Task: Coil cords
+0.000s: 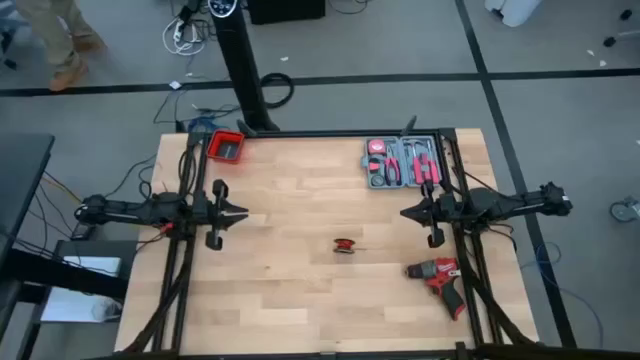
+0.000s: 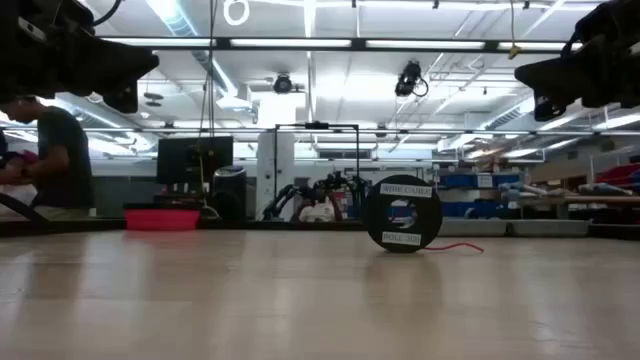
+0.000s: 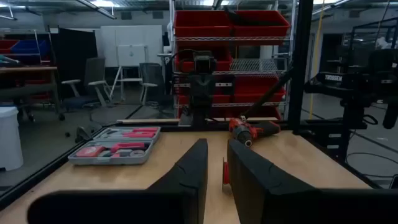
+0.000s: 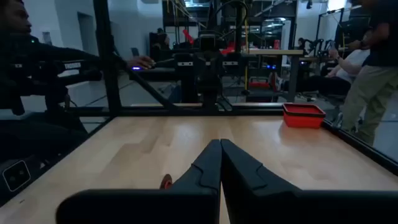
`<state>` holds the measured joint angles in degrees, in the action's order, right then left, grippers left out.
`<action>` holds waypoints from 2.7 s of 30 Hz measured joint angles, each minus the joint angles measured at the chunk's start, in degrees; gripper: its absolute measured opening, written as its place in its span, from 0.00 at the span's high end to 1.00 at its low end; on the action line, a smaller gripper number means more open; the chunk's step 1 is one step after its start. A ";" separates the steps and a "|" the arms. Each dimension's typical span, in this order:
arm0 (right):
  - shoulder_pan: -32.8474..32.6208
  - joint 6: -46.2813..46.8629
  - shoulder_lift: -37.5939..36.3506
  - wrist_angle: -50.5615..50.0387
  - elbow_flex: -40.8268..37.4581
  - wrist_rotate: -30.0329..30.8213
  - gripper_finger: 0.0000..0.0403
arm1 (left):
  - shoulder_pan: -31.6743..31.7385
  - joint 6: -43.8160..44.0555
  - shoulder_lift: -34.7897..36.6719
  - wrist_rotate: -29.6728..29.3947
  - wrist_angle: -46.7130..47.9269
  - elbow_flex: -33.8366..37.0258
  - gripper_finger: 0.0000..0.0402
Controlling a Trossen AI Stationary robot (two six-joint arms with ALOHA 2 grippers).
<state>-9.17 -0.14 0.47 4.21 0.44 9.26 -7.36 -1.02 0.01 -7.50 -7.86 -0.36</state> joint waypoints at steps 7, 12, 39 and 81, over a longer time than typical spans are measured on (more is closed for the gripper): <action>-0.02 0.00 -0.02 0.02 -0.01 0.00 0.98 | -0.01 0.00 0.00 0.01 0.00 -0.02 0.84; -0.01 0.00 -0.02 0.00 -0.02 0.00 0.98 | 0.00 -0.01 0.00 -0.01 -0.02 -0.01 0.84; -0.02 0.00 -0.02 0.00 -0.02 0.00 0.98 | -0.01 0.00 0.00 0.01 -0.01 0.00 0.84; 0.02 0.09 -0.01 2.05 -0.02 1.31 0.98 | -0.01 -1.53 0.00 -0.03 -2.27 -0.02 0.84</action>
<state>-9.15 -0.05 0.46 6.26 0.43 10.57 -7.38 -2.55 0.01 -7.53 -10.13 -0.38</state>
